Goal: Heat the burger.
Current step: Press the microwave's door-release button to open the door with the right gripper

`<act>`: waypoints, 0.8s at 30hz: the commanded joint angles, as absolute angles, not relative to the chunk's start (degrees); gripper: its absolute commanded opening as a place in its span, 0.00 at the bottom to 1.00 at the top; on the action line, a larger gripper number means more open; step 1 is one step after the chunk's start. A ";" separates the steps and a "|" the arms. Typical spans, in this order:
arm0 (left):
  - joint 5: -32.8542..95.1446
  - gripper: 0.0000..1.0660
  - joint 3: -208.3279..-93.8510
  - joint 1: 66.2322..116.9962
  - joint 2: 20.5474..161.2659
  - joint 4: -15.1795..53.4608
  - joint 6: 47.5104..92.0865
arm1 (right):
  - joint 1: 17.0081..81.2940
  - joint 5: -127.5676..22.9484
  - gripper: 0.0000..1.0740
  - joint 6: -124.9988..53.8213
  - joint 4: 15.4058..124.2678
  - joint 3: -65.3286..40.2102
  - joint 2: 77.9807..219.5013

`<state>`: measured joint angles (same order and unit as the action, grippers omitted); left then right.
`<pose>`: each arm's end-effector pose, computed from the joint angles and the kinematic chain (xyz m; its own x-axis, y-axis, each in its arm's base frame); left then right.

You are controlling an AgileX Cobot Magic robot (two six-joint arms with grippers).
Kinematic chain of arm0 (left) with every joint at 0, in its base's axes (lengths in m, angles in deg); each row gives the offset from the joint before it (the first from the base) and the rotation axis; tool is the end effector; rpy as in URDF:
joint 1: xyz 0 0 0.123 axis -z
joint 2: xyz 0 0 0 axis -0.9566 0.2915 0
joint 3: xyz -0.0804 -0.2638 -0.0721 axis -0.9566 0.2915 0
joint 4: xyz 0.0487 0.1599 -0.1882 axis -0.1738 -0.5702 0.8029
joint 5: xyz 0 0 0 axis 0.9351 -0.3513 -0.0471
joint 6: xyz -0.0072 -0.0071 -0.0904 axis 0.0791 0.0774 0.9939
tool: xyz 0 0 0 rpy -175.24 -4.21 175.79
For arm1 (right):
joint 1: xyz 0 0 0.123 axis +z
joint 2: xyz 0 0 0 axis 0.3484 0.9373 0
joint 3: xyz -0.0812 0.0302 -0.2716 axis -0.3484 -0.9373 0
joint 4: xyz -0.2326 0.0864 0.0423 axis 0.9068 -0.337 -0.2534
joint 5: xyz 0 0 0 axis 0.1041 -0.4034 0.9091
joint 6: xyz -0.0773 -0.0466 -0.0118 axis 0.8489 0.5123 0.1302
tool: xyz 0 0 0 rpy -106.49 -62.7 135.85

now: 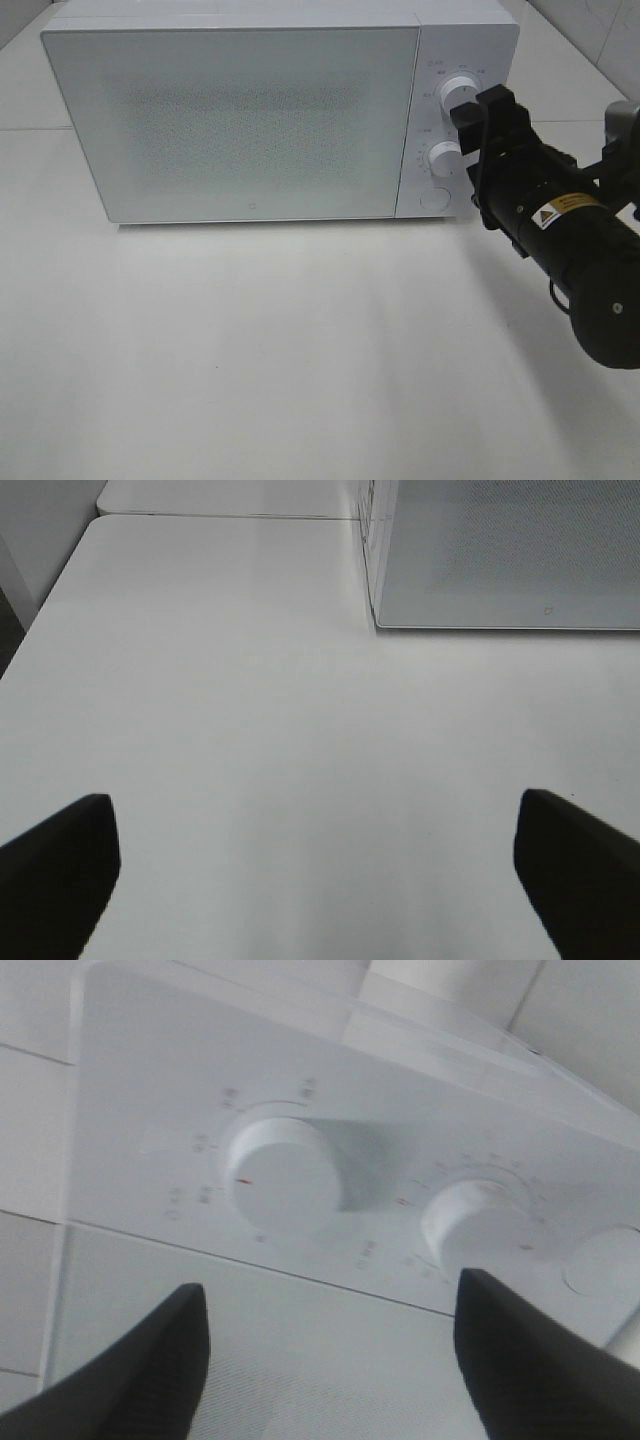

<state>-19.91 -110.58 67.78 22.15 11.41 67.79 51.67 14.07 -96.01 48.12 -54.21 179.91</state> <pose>-0.0084 -0.0104 0.2810 -0.4511 0.0031 -0.8925 0.0229 0.9997 -0.0081 0.2581 0.1195 0.1681 -0.1716 0.8792 -0.4444 -0.0761 0.4379 0.8958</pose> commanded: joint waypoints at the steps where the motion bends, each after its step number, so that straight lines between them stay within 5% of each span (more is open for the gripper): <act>1: -19.22 0.94 -110.47 67.61 21.46 11.86 68.02 | 51.84 16.47 0.64 -88.90 49.90 -54.50 176.41; 17: -19.22 0.94 -110.47 67.61 21.46 11.86 68.02 | 51.84 -6.85 0.64 -53.21 49.10 -54.33 162.15; 24: -19.22 0.94 -110.47 67.61 21.46 11.86 68.02 | 46.63 -34.23 0.64 -31.03 50.64 -48.48 153.61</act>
